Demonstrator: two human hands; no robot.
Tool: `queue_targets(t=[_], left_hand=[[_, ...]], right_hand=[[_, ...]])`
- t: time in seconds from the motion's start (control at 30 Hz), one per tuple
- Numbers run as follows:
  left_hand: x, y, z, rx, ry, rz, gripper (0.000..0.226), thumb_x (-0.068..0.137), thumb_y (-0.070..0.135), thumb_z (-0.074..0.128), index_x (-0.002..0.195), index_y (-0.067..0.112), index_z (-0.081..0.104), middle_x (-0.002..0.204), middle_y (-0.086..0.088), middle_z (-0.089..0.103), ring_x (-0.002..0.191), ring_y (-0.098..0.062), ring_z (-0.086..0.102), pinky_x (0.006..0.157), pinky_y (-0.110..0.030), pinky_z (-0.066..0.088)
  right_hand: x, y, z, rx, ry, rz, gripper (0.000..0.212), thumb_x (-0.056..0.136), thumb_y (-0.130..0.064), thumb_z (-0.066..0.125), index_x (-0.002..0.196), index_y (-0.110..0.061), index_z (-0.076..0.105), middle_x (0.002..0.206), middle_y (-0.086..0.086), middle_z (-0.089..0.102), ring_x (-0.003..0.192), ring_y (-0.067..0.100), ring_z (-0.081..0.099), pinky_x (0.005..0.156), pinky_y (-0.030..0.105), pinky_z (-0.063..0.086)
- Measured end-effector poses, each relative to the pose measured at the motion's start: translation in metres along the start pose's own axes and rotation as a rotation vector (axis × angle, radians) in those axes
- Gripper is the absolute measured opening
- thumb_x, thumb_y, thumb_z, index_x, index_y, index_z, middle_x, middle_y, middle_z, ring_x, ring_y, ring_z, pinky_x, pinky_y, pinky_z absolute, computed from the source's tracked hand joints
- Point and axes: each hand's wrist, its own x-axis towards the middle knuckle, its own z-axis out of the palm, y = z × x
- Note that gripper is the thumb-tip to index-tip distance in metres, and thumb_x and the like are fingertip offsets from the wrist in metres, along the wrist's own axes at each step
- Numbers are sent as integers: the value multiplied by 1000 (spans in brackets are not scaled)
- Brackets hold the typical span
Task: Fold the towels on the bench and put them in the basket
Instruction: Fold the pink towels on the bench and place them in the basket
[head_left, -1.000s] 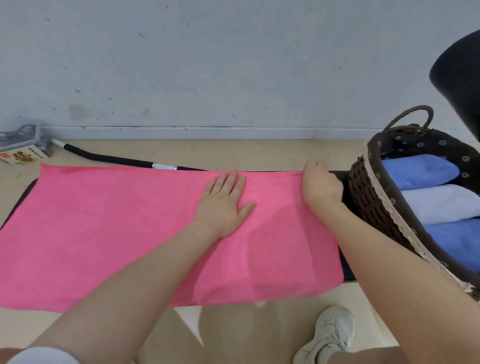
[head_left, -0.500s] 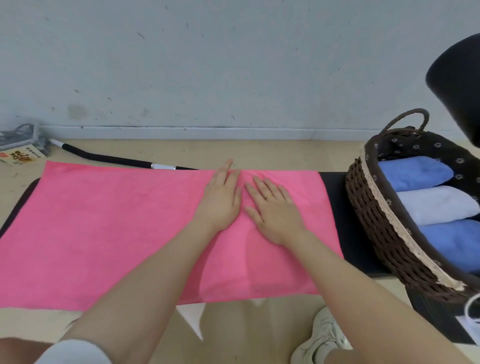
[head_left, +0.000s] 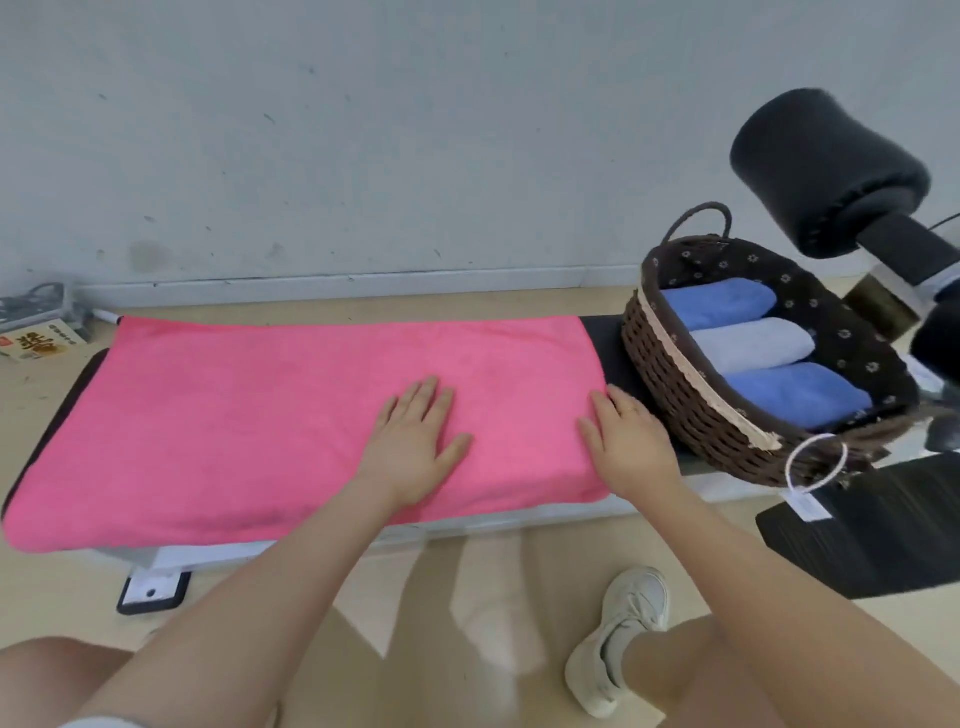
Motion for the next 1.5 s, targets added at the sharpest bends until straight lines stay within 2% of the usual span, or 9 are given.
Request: queue_targets(t=[0.13,0.27,0.33,0.37,0.53,0.6,0.67,0.87,1.5], left_hand=[[-23,29,7,10,25,190,89,71,63,-2,149,24,14,159,0,4,146,-16,2,116,-32,-5],[-39,49,15,44,14,269,86,71,59,-3,149,26,10,159,-1,-2,146,-18,-1,111,-28,-11],[-41,51,19,56,-2,275,85,71,58,-3,149,26,10,159,-2,-2,146,-19,-1,114,-31,-9],[-41,51,22,52,-6,270,85,71,58,-3,149,26,10,159,-2,-2,146,-20,0,115,-32,-7],[-43,40,21,121,-53,260,85,69,57,-4,149,29,5,159,0,-5,146,-18,-3,114,-29,-8],[-40,40,19,64,-84,245,78,76,55,5,149,28,10,159,1,-2,146,-17,-1,116,-29,-5],[-37,42,12,-162,-113,198,68,81,42,23,146,22,27,158,-1,11,146,-16,8,116,-27,2],[-50,21,-14,-574,175,-18,54,78,9,28,125,1,54,130,-16,55,122,-26,50,101,-21,31],[-167,-205,-18,-633,791,-977,48,83,-3,39,130,8,47,140,-12,39,131,-30,31,107,-36,23]], right_hand=[[-38,10,-3,268,240,189,22,96,-21,38,96,-4,53,96,14,56,87,35,56,70,40,42],[-55,19,11,744,-24,498,26,86,-25,49,70,-5,46,68,18,47,77,36,45,64,33,31],[-58,17,23,977,-137,550,24,84,-18,53,71,1,45,71,27,34,100,53,48,61,29,25],[-59,14,24,1053,-159,568,19,86,-11,52,72,-2,42,73,21,30,85,12,27,60,29,23],[-63,5,25,1352,-193,629,20,93,-10,52,109,0,55,94,10,55,95,30,54,100,42,41],[-65,-5,21,1458,-223,657,6,94,-10,51,92,-7,55,79,7,54,72,21,52,87,38,48],[-62,-18,16,1428,-113,607,17,91,-8,52,75,-13,48,69,6,44,57,18,40,62,31,43],[-56,-85,-17,1088,23,116,14,85,-15,54,86,-2,50,78,10,55,68,22,50,66,40,46],[-48,-365,26,510,-303,-544,46,89,-7,49,135,-4,47,140,10,50,129,22,46,99,21,30]])
